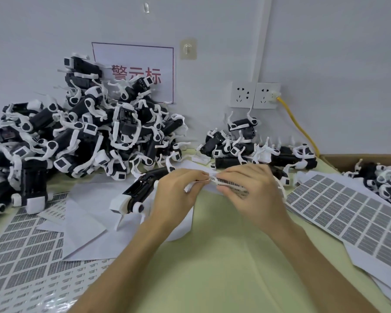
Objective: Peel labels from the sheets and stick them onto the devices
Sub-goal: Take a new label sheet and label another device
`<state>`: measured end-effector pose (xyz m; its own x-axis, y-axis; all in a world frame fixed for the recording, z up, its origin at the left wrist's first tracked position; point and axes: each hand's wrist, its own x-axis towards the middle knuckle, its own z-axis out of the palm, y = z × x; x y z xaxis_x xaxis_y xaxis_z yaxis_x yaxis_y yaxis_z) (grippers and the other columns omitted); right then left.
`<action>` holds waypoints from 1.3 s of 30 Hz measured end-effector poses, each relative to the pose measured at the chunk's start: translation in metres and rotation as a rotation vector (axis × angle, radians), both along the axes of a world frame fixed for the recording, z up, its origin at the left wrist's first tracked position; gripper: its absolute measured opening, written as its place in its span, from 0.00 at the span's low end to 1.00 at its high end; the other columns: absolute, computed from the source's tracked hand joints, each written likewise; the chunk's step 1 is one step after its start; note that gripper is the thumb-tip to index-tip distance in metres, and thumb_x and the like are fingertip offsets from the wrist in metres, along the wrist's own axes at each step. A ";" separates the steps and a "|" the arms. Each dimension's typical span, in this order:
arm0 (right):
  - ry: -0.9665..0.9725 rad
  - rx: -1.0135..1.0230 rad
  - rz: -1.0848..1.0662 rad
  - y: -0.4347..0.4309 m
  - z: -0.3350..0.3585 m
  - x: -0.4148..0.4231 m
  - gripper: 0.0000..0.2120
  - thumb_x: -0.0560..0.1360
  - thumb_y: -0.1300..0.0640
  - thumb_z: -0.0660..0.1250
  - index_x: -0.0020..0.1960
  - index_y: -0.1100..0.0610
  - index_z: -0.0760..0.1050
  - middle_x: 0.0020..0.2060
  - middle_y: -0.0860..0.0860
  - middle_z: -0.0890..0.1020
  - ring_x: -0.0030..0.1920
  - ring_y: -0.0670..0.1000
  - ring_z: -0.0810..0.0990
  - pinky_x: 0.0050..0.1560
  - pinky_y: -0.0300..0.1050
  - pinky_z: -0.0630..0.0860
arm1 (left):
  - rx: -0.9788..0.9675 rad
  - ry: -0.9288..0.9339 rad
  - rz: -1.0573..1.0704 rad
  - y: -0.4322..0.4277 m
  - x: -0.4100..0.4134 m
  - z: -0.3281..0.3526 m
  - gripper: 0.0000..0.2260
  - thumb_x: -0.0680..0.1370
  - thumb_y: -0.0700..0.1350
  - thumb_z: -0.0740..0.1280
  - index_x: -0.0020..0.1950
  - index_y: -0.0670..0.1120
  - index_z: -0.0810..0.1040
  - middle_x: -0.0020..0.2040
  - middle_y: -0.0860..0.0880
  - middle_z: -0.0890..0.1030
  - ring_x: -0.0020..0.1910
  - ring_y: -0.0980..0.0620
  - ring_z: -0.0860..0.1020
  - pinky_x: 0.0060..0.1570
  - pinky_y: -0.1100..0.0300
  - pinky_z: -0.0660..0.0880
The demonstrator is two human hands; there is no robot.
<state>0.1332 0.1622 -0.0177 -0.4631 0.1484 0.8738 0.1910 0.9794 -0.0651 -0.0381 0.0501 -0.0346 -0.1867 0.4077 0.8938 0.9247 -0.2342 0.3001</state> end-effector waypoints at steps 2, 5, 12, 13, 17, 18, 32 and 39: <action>0.008 0.019 0.014 -0.002 -0.001 -0.001 0.05 0.73 0.55 0.75 0.48 0.55 0.87 0.45 0.46 0.87 0.45 0.53 0.84 0.50 0.50 0.70 | -0.022 0.012 -0.026 0.000 0.003 -0.001 0.05 0.76 0.42 0.74 0.47 0.41 0.88 0.44 0.49 0.88 0.43 0.49 0.87 0.44 0.51 0.82; 0.012 0.023 0.014 -0.002 0.000 0.001 0.02 0.73 0.58 0.75 0.43 0.57 0.86 0.40 0.47 0.87 0.41 0.55 0.84 0.46 0.54 0.73 | -0.058 0.017 -0.068 -0.001 0.004 -0.001 0.07 0.77 0.45 0.74 0.51 0.43 0.88 0.44 0.49 0.88 0.41 0.49 0.86 0.41 0.51 0.82; -0.024 -0.067 0.017 0.001 0.002 0.003 0.05 0.75 0.53 0.74 0.49 0.54 0.87 0.43 0.45 0.87 0.44 0.52 0.84 0.51 0.50 0.70 | -0.043 -0.052 -0.071 0.001 0.002 0.001 0.06 0.77 0.40 0.73 0.51 0.44 0.89 0.46 0.51 0.89 0.42 0.54 0.85 0.43 0.55 0.80; -0.019 -0.081 -0.002 0.003 0.003 0.004 0.06 0.75 0.52 0.74 0.49 0.53 0.87 0.43 0.45 0.87 0.45 0.52 0.84 0.51 0.49 0.69 | -0.036 -0.067 -0.070 0.000 0.001 0.002 0.06 0.77 0.40 0.73 0.50 0.44 0.89 0.46 0.51 0.89 0.42 0.55 0.85 0.44 0.55 0.80; -0.032 -0.064 -0.022 0.004 0.002 0.005 0.06 0.75 0.54 0.74 0.42 0.55 0.85 0.38 0.46 0.85 0.40 0.54 0.83 0.48 0.50 0.69 | -0.090 -0.033 -0.083 -0.002 0.003 0.001 0.06 0.77 0.42 0.73 0.51 0.44 0.89 0.46 0.52 0.88 0.42 0.52 0.86 0.43 0.51 0.82; -0.037 -0.063 -0.011 0.004 0.001 0.004 0.05 0.74 0.55 0.74 0.41 0.56 0.85 0.37 0.45 0.86 0.39 0.54 0.83 0.47 0.51 0.70 | -0.104 -0.029 -0.082 -0.002 0.003 0.000 0.06 0.77 0.43 0.73 0.52 0.45 0.89 0.46 0.52 0.88 0.42 0.51 0.86 0.42 0.50 0.82; -0.078 -0.082 -0.027 0.003 0.001 0.006 0.03 0.72 0.57 0.79 0.41 0.53 0.86 0.38 0.44 0.86 0.40 0.53 0.83 0.49 0.53 0.71 | -0.116 0.129 0.065 -0.001 -0.003 0.002 0.09 0.78 0.51 0.71 0.48 0.48 0.88 0.36 0.53 0.85 0.34 0.52 0.80 0.47 0.57 0.70; -0.082 -0.121 -0.056 0.007 0.005 0.011 0.04 0.73 0.55 0.79 0.42 0.53 0.86 0.39 0.44 0.86 0.41 0.52 0.84 0.50 0.55 0.72 | -0.126 0.103 0.125 -0.004 -0.007 0.004 0.05 0.75 0.45 0.73 0.47 0.47 0.89 0.36 0.52 0.86 0.34 0.48 0.82 0.51 0.56 0.69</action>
